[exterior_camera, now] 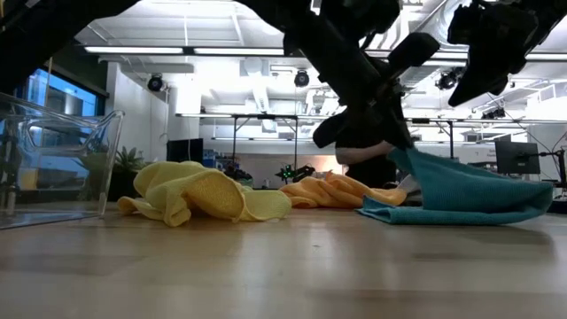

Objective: Fold microfiber towels
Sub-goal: Fold the blue towel

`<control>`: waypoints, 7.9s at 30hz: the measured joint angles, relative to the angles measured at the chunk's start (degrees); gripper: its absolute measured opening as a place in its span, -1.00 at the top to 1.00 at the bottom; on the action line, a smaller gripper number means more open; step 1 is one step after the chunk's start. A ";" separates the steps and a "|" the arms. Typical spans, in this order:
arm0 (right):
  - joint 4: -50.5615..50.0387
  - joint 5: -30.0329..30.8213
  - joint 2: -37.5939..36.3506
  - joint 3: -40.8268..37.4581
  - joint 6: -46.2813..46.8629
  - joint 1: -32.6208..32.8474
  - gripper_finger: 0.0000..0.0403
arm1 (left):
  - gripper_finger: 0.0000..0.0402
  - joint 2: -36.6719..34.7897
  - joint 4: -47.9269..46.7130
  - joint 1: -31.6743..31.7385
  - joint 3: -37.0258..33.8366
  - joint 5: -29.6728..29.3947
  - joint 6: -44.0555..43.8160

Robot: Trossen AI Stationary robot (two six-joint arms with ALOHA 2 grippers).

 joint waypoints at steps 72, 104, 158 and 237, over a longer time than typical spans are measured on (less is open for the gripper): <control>-1.02 0.72 0.05 0.02 6.25 -0.01 1.00 | 0.27 9.02 12.03 -0.46 -0.02 -3.10 -7.98; -2.16 0.00 0.00 0.02 8.86 -0.01 1.00 | 0.27 8.95 9.56 -1.14 -0.03 -4.37 -5.60; 26.39 -14.16 9.77 -25.59 31.91 2.37 1.00 | 0.27 9.77 12.51 0.59 -0.11 0.81 -6.48; 26.13 -14.86 9.77 -25.59 31.91 2.35 1.00 | 0.49 6.91 11.36 0.26 0.04 -1.00 -1.59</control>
